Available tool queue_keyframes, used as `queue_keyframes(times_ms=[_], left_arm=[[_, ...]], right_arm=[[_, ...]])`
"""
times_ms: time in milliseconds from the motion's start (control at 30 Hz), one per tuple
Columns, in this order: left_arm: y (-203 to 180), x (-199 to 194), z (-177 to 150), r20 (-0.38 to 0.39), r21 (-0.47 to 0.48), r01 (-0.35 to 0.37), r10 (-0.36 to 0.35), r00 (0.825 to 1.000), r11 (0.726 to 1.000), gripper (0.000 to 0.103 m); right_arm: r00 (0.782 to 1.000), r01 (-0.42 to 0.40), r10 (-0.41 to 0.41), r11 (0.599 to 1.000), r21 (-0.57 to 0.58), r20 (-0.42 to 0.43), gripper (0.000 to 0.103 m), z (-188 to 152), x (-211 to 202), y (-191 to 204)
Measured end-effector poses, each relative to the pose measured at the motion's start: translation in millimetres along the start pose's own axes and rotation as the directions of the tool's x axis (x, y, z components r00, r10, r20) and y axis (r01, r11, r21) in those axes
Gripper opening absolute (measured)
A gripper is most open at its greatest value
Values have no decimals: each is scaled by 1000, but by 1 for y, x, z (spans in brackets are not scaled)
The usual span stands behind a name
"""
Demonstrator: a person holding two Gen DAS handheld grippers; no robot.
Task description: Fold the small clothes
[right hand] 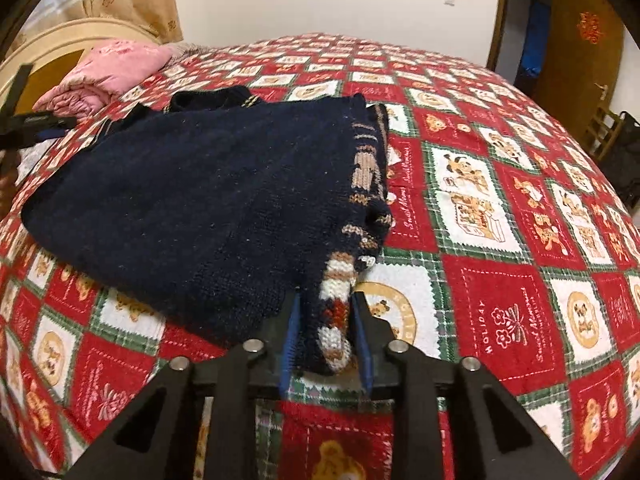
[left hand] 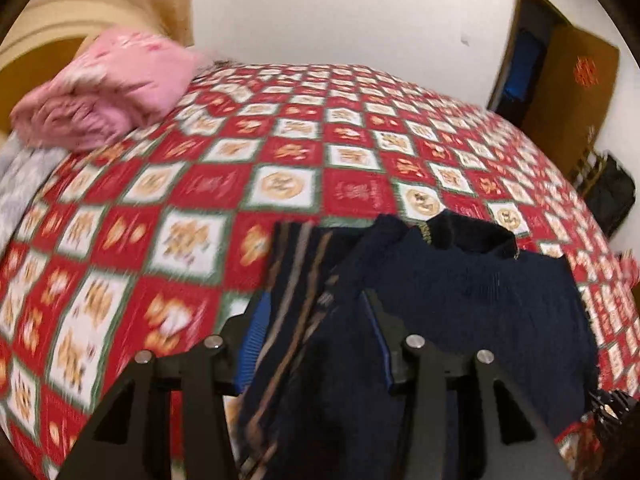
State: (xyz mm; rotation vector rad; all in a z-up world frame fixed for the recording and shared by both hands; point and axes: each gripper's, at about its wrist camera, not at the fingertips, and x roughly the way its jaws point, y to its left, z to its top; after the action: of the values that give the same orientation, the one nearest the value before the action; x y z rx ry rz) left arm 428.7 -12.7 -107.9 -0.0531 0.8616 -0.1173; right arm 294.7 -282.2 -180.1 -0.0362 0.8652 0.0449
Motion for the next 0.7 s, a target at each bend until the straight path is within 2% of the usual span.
queue_keyframes(times_ms=[33,133,167,267,300,333,367,500,567,600,700], left_arm=[[-10,9,4,-6,30,-1,1,1000,1000,48],[-32,39,14,-18,75,-32,33,999,997,36],[-39,54,18,-37,85,-34,37,999,996,36],[-43,84,24,-83,59,-35,40,996,998,34],[-44,89,25,-92,55,-39,44,995,998,30],[-44,93,25,-99,51,-39,44,994,998,14],[-43,95,24,-102,46,-39,44,994,998,9],[-36,72,21,-22,-10,-89,89,996,996,7],[-32,63,18,14,-2,-126,126,992,992,7],[-31,69,19,13,6,-149,149,989,989,7],[-24,92,17,-66,4,-141,141,988,990,10]], right_arm=[[1000,-1,1,1000,7,9,30,0,1,0],[999,-24,24,999,39,21,35,-2,2,-5],[999,-35,34,998,58,23,39,-3,3,-10],[998,-51,49,995,84,31,40,-4,6,-15],[998,-50,47,995,82,35,41,-5,5,-14],[998,-43,40,996,76,39,41,-5,5,-12],[999,-35,32,997,69,42,41,-6,5,-11],[998,-34,31,997,71,49,42,-7,5,-12],[998,-38,34,996,77,52,43,-8,5,-13],[998,-35,32,997,75,52,43,-7,5,-13],[999,-28,25,997,72,48,43,-7,6,-12]])
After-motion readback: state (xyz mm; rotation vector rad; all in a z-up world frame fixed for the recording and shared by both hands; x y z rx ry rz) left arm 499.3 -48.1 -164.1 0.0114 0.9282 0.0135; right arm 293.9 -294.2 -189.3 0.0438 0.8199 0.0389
